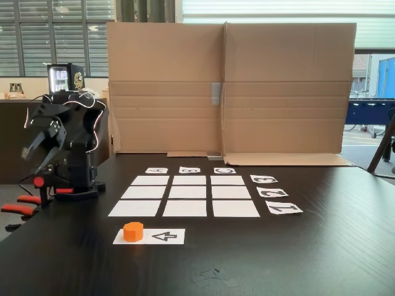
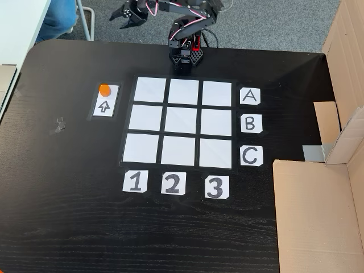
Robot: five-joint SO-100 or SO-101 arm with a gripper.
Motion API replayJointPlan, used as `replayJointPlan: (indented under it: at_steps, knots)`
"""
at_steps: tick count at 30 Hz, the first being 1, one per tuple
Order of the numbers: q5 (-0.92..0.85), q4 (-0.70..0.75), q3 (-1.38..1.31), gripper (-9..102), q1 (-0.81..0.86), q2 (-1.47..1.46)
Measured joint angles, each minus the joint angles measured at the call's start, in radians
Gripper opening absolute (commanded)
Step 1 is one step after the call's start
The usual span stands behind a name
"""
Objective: Pick up the round, orange token and place it in the grid on square B3.
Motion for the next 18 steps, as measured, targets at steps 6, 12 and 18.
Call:
replayJointPlan:
  at_steps: [6, 12, 18]
  knots:
    - [-0.127, 0.232, -0.308, 40, -0.074, -0.218]
    - [-0.202, 0.403, -0.517, 57, -0.124, -0.38]
    - [-0.273, 0.488, -0.626, 67, -0.202, -0.532]
